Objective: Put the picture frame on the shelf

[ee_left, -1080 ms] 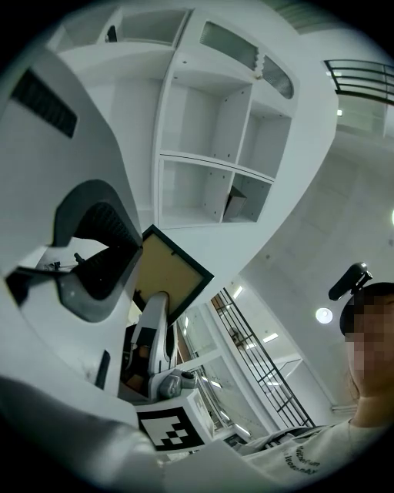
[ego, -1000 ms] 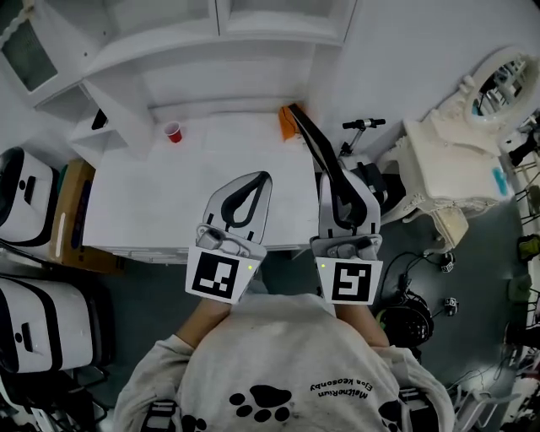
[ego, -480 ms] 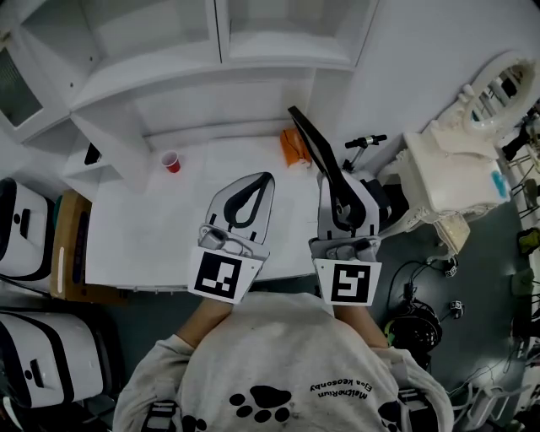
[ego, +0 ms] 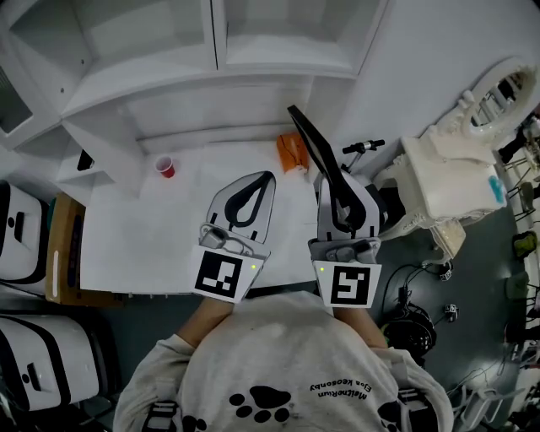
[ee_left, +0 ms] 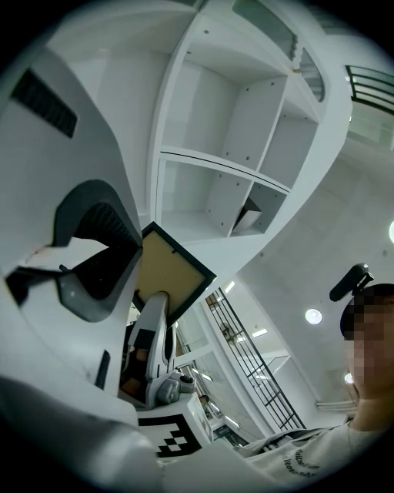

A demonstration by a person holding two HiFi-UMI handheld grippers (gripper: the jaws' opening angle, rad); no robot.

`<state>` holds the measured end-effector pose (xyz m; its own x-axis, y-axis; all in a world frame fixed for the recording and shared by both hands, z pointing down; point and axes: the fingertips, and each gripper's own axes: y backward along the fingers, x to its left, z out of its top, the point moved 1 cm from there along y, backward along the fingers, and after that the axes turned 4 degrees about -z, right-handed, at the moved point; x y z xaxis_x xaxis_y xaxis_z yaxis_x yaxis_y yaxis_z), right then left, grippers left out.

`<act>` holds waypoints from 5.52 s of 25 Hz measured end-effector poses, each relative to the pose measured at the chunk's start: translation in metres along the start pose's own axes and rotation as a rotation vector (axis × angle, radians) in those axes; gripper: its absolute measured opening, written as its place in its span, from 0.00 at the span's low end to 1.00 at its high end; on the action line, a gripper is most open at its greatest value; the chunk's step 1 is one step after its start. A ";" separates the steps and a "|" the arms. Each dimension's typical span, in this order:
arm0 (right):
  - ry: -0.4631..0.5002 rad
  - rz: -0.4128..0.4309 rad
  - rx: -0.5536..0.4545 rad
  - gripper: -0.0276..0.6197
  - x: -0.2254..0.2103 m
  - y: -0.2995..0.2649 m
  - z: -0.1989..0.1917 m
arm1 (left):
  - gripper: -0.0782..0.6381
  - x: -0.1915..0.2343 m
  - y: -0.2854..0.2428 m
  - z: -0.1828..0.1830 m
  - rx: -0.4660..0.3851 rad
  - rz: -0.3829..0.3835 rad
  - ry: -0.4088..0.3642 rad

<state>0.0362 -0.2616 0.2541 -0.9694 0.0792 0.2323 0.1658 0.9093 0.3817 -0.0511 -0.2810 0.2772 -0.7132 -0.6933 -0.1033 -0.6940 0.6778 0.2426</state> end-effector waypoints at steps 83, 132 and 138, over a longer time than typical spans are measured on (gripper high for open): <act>0.971 0.544 -0.259 0.13 -0.010 -0.195 -0.035 | 0.13 0.062 -0.128 0.033 -0.072 -0.006 -0.106; 0.843 0.574 -0.130 0.32 -0.041 -0.194 -0.053 | 0.13 0.080 -0.211 0.015 0.015 -0.025 -0.174; 0.809 0.548 -0.125 0.32 -0.040 -0.181 -0.045 | 0.13 0.095 -0.214 0.010 0.025 0.013 -0.155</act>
<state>0.0530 -0.4474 0.2159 -0.3441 0.1316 0.9297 0.6184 0.7768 0.1189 0.0282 -0.4893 0.2056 -0.7271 -0.6398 -0.2488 -0.6858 0.6936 0.2205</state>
